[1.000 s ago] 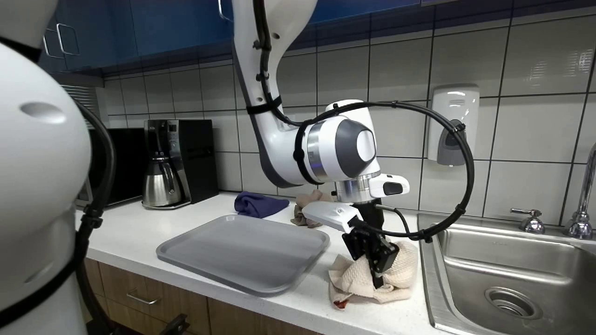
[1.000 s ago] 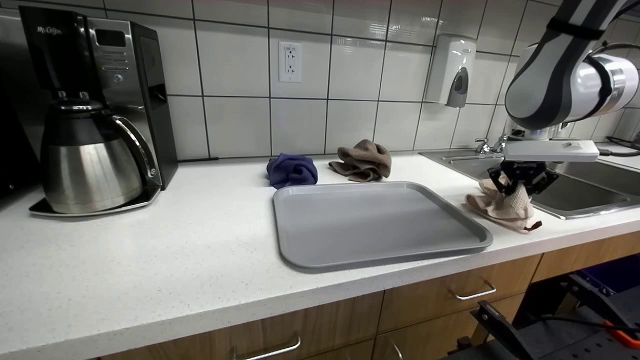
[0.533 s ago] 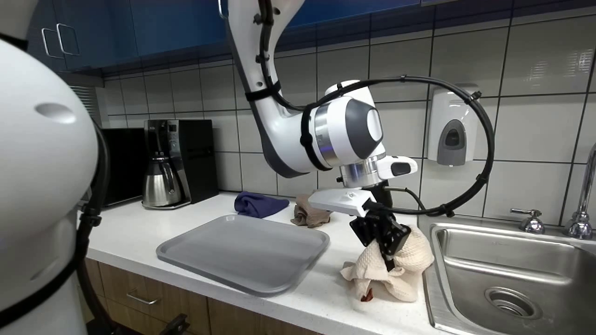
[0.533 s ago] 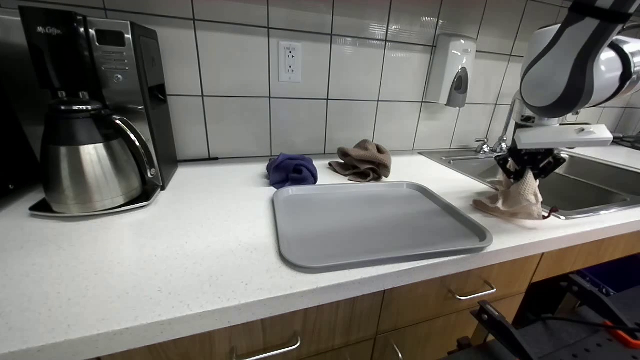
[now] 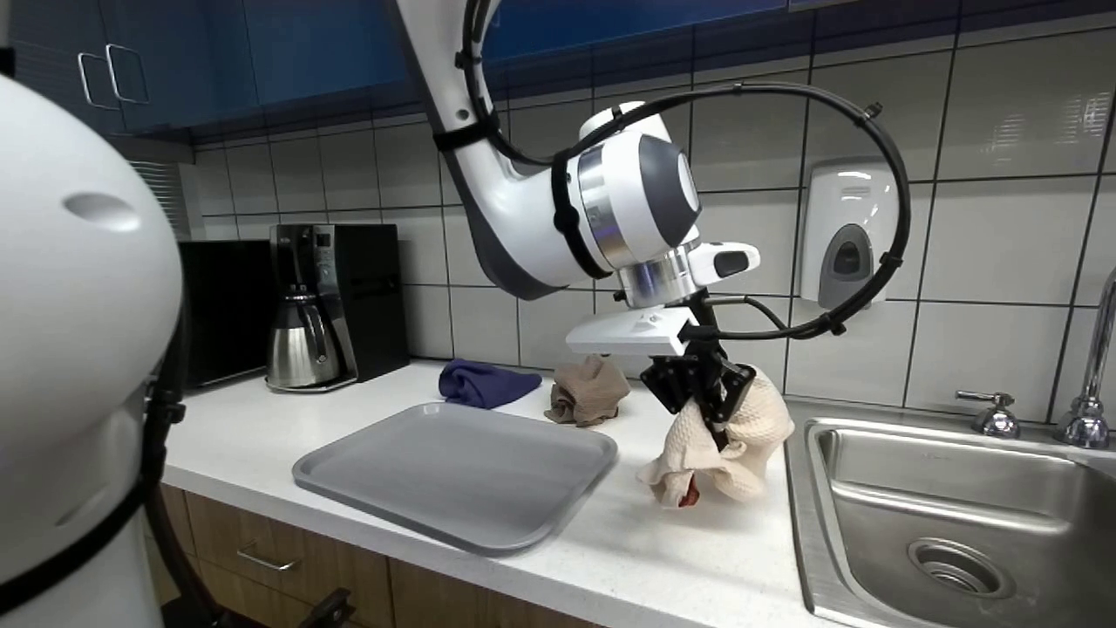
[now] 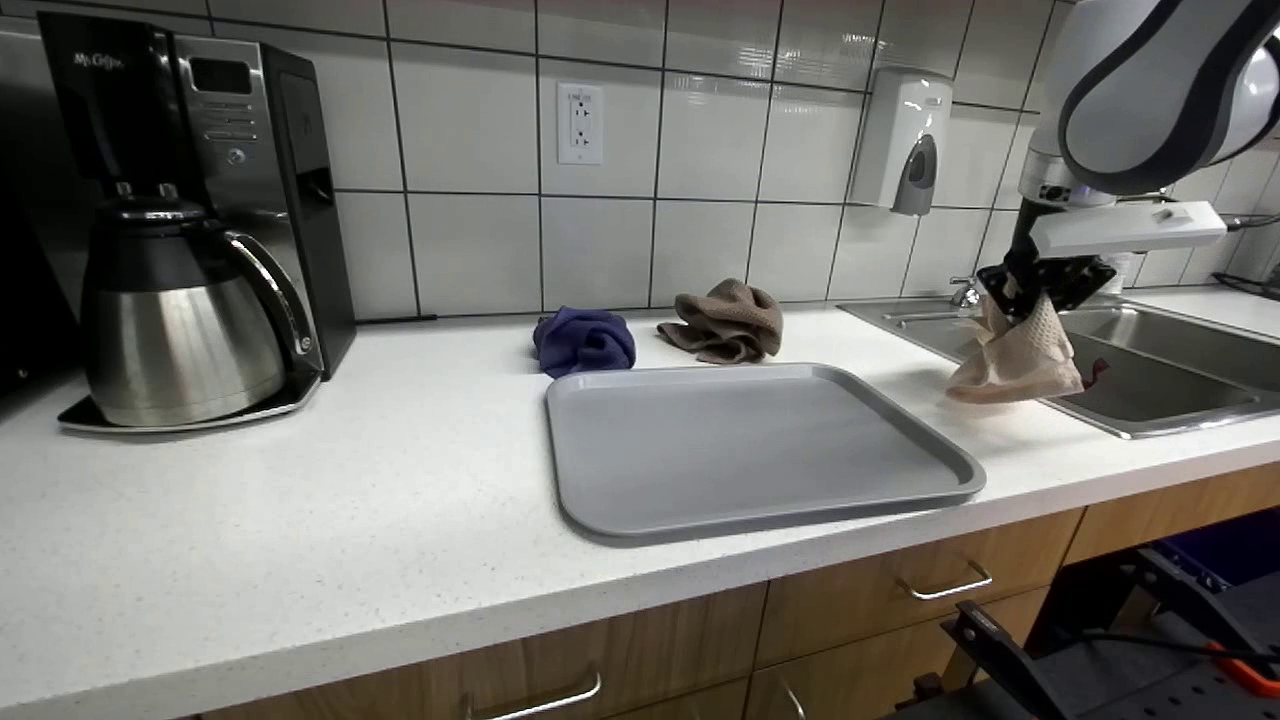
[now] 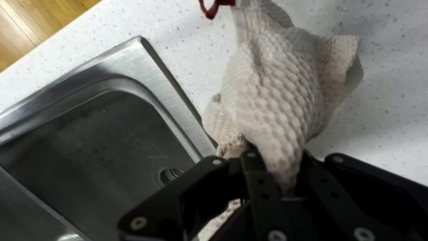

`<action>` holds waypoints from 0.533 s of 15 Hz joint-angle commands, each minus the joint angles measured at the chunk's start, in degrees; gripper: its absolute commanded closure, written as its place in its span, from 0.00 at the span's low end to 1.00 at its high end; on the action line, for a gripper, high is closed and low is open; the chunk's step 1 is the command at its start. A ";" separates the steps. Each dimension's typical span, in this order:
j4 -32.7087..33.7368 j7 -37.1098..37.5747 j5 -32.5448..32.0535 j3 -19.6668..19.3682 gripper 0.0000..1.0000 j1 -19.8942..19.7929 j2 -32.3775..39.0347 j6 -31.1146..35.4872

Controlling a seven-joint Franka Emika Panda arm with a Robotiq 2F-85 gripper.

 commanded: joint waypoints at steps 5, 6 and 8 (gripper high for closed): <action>-4.68 -1.89 0.88 8.61 0.97 -3.04 -7.48 1.63; -5.39 -2.48 1.53 9.59 0.97 -3.08 -8.04 2.10; -6.46 -2.73 2.23 11.61 0.97 -3.04 -9.04 2.73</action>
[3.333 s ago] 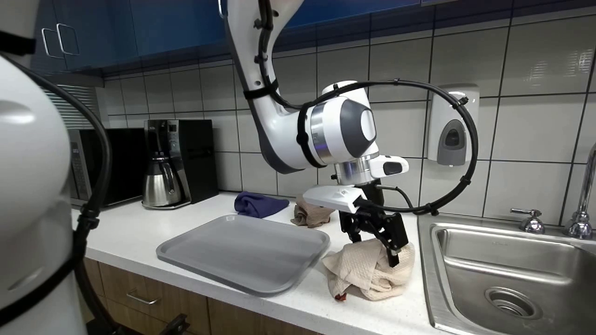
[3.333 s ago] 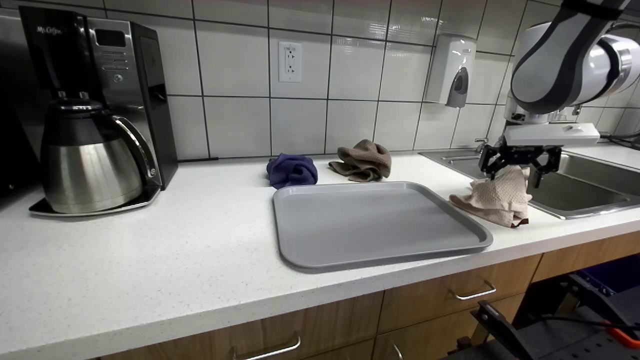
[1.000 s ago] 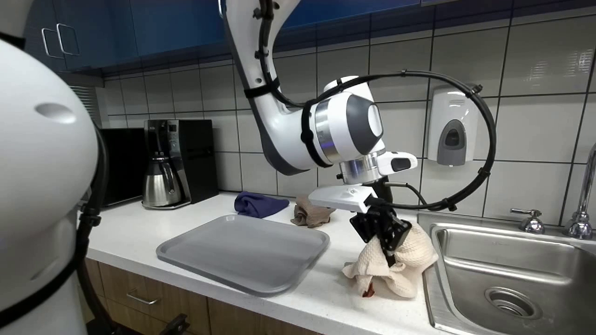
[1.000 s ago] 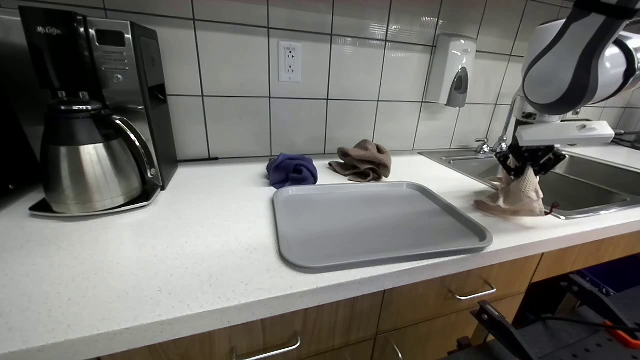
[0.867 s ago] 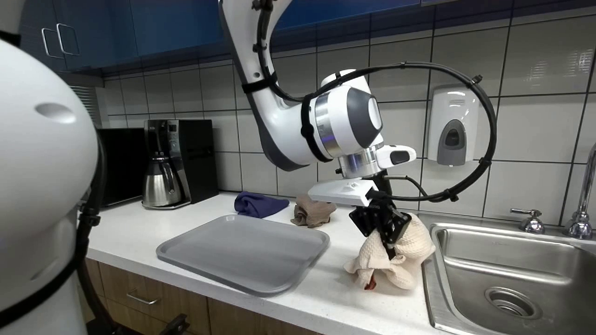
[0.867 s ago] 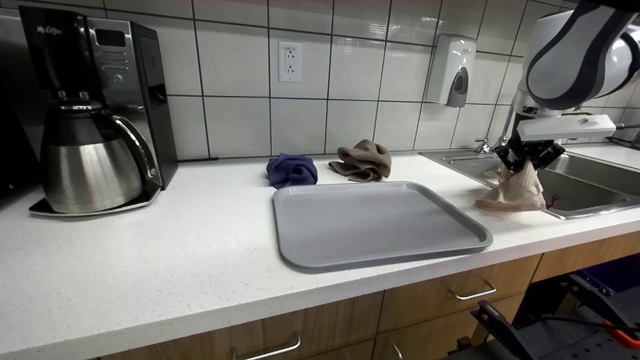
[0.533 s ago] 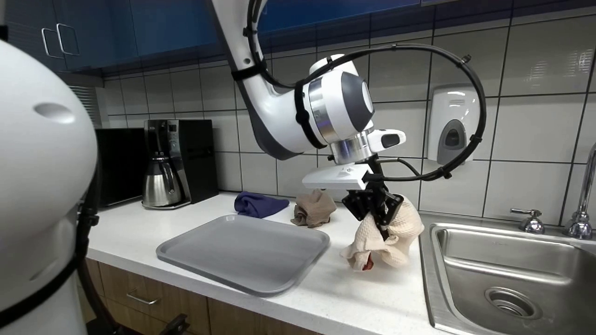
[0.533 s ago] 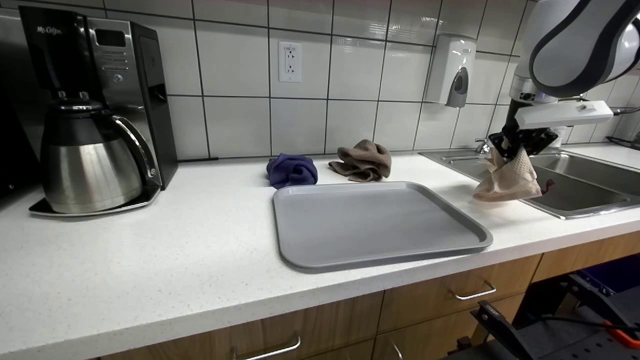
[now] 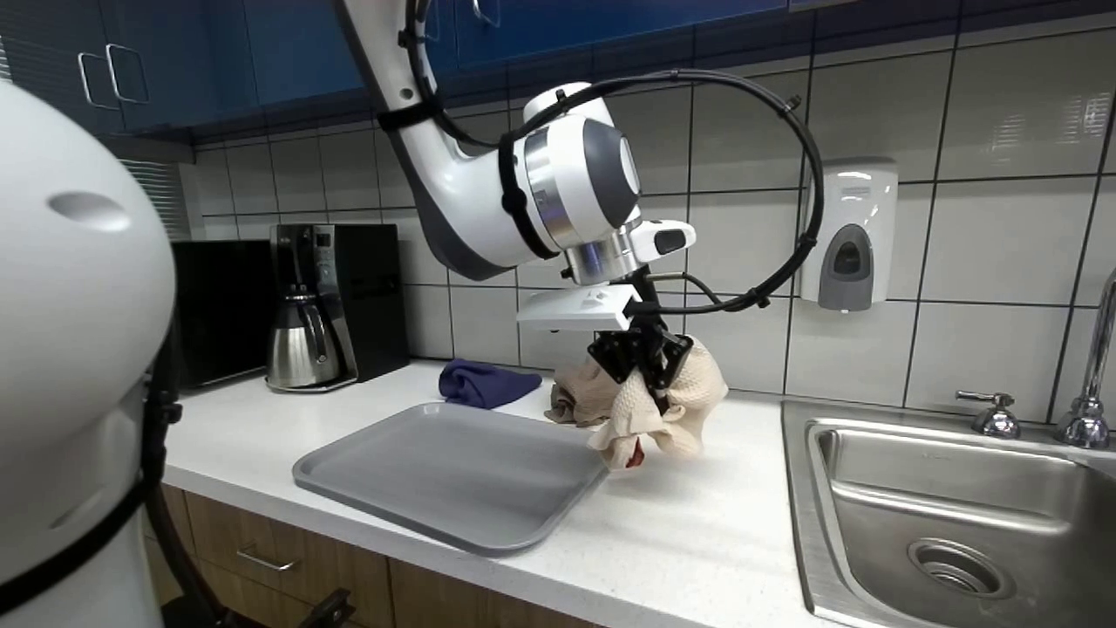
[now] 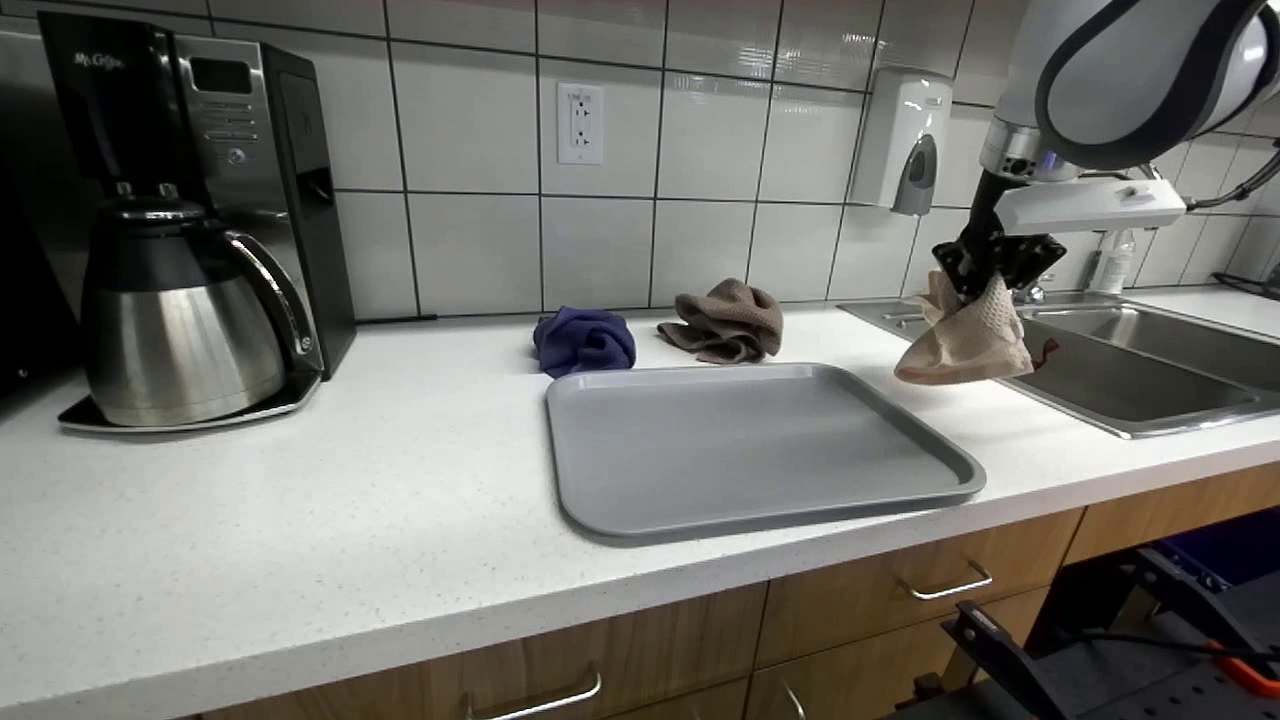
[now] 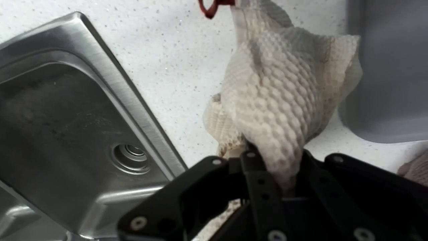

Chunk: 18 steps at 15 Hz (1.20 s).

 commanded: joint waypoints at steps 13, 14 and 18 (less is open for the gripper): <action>-9.96 -5.07 1.82 1.66 0.97 8.64 -7.07 4.48; -10.42 -5.53 1.81 1.59 0.97 9.41 -7.18 4.53; -8.67 -9.15 6.26 0.10 0.97 14.61 -4.40 4.03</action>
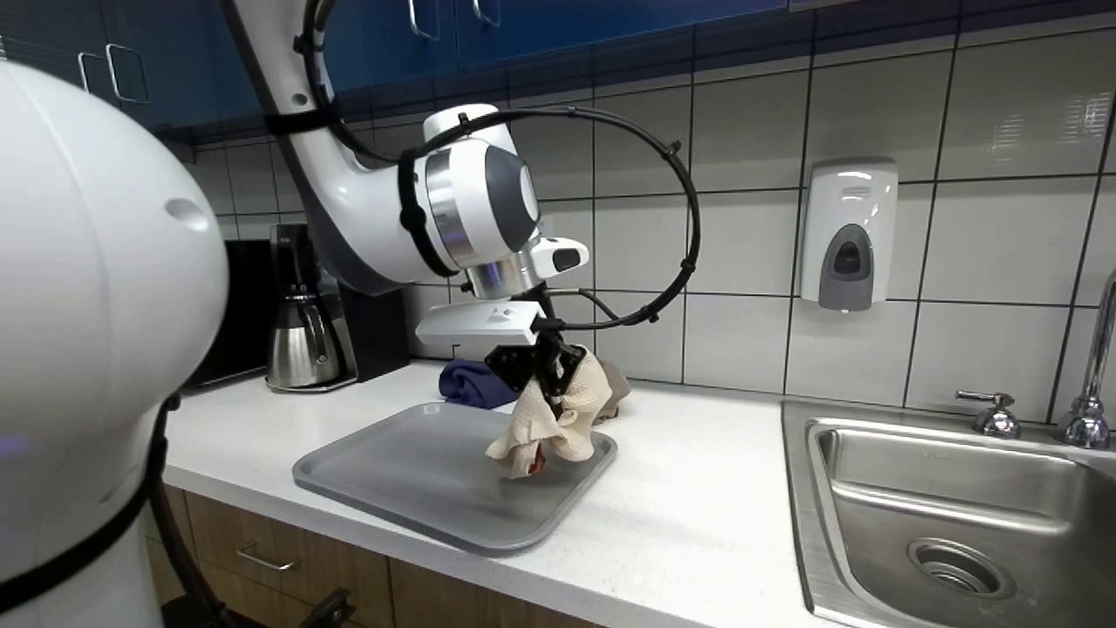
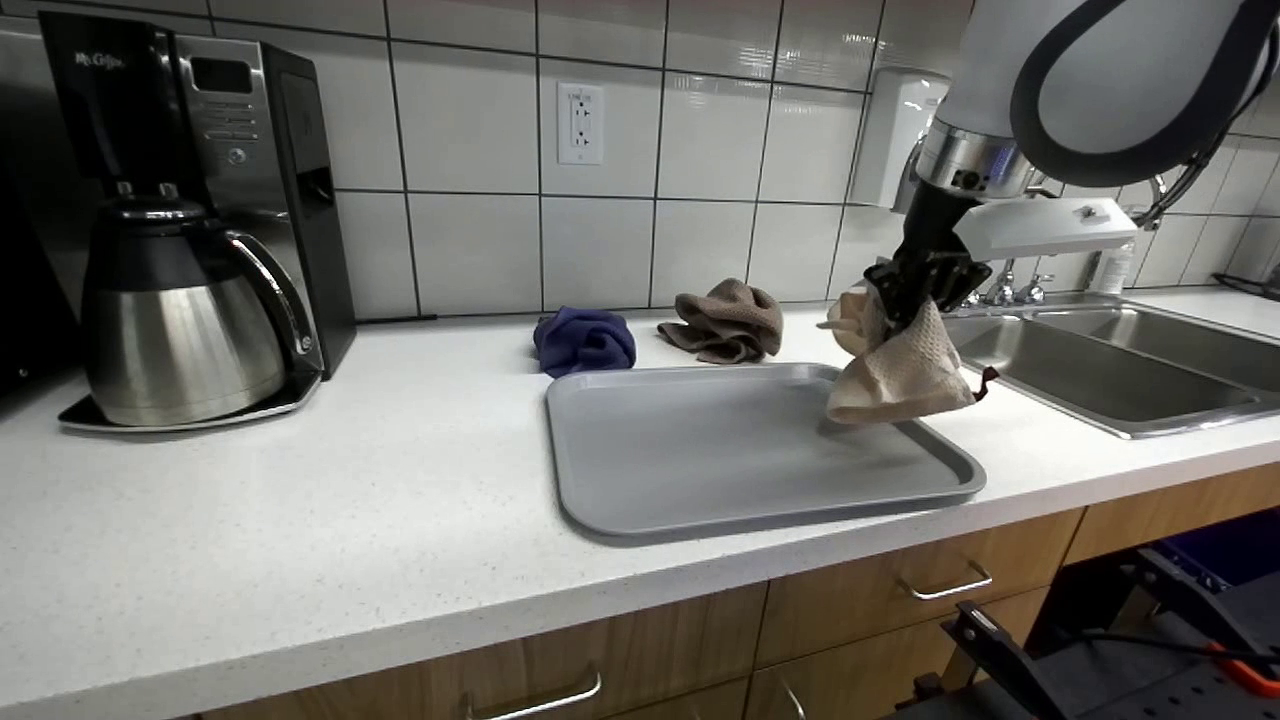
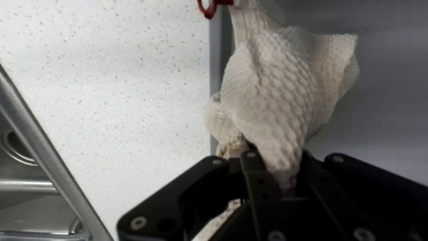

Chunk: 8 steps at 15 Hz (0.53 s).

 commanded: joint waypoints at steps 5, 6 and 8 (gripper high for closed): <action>0.00 -15.59 18.66 4.12 0.97 2.49 1.71 -0.81; 0.00 -17.55 21.28 4.38 0.97 2.69 1.77 -1.36; 0.00 -20.60 25.11 6.08 0.97 1.47 2.27 -2.00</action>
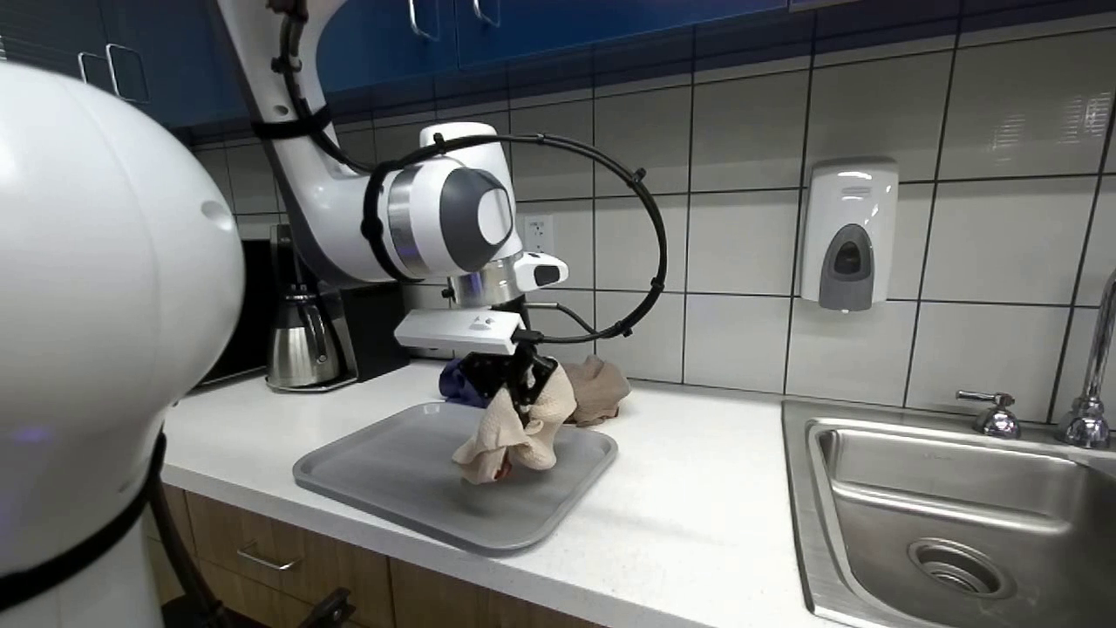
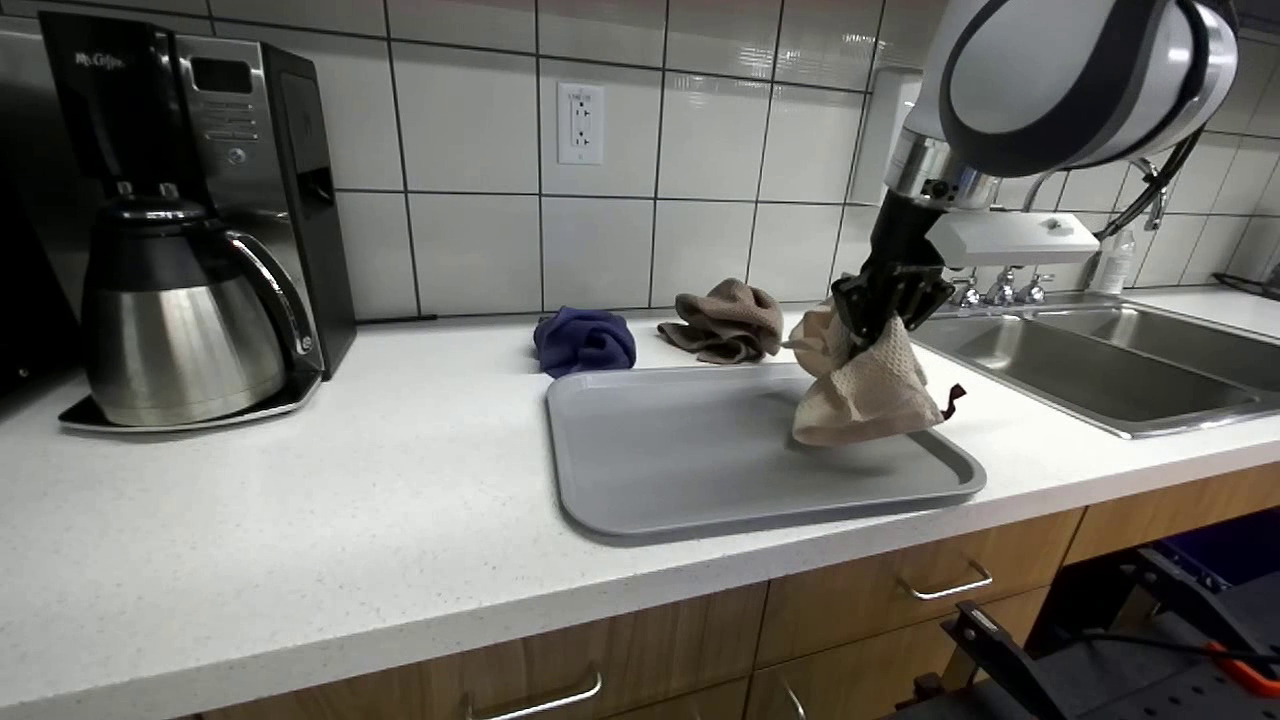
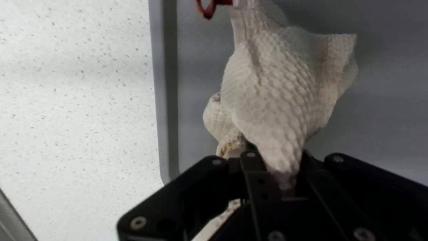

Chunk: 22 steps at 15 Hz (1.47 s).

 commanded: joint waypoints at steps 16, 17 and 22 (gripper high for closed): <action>4.73 -17.50 9.05 5.75 0.97 -9.44 5.68 -10.59; 5.16 -17.44 8.89 5.88 0.97 -9.58 6.13 -10.86; 8.29 -17.40 9.06 6.83 0.97 -9.99 9.54 -10.46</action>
